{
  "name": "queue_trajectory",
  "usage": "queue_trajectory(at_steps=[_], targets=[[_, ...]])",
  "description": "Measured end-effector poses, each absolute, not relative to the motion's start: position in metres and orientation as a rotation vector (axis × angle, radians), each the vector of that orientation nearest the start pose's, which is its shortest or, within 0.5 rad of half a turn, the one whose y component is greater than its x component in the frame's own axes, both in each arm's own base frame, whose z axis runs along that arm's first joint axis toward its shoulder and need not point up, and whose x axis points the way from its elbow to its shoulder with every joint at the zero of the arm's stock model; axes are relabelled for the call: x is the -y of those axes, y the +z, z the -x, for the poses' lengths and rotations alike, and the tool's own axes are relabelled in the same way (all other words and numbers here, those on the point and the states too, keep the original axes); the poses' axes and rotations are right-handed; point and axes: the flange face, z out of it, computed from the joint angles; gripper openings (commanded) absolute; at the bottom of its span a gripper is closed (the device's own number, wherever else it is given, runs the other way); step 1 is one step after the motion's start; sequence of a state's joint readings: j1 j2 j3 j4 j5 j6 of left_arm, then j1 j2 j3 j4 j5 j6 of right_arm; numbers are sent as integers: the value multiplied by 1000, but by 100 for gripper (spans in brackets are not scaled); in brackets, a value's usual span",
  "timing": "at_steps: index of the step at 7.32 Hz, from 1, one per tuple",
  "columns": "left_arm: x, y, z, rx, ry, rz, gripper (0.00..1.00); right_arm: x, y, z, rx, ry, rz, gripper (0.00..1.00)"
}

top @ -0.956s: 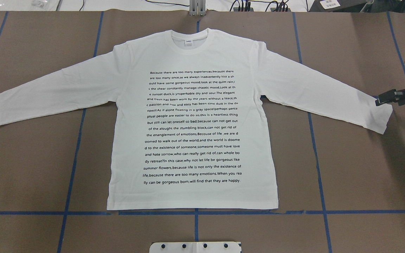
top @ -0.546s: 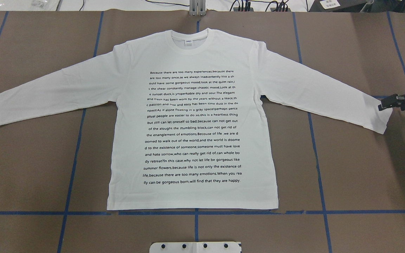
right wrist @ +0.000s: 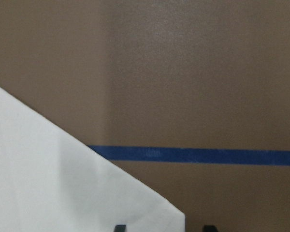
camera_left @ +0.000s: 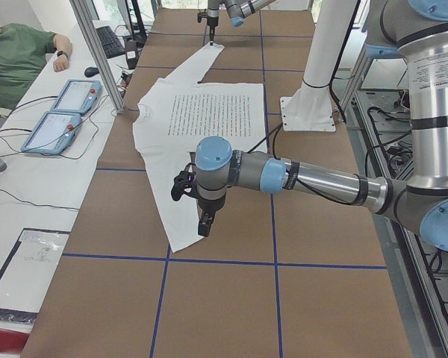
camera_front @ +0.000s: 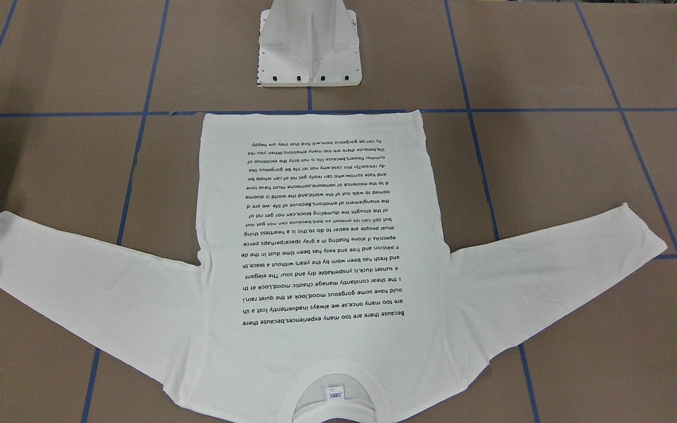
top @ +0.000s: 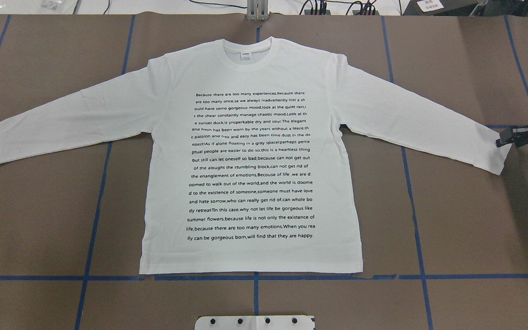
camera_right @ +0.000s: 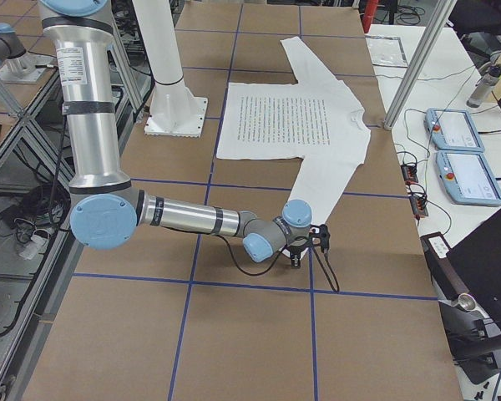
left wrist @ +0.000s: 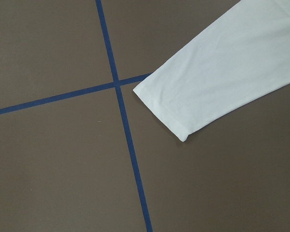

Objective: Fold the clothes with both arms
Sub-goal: 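Raise the right gripper and move it toward the shirt's shoulder nearest it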

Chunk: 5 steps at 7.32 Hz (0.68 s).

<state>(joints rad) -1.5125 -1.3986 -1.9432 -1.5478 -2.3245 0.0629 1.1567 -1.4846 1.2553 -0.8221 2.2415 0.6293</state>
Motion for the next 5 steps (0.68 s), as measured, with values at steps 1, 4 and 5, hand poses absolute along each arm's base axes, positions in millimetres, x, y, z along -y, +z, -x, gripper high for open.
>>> queue_trajectory(at_steps=[1,4,5], targets=[[425,557,40,-752,182,-170,100,528,692,154,818,29,-107,21],[425,558,40,-752,181,-169,100,531,683,156,830,25,-117,0],[425,558,40,-752,181,-168,100,532,679,156,835,22,-123,0]])
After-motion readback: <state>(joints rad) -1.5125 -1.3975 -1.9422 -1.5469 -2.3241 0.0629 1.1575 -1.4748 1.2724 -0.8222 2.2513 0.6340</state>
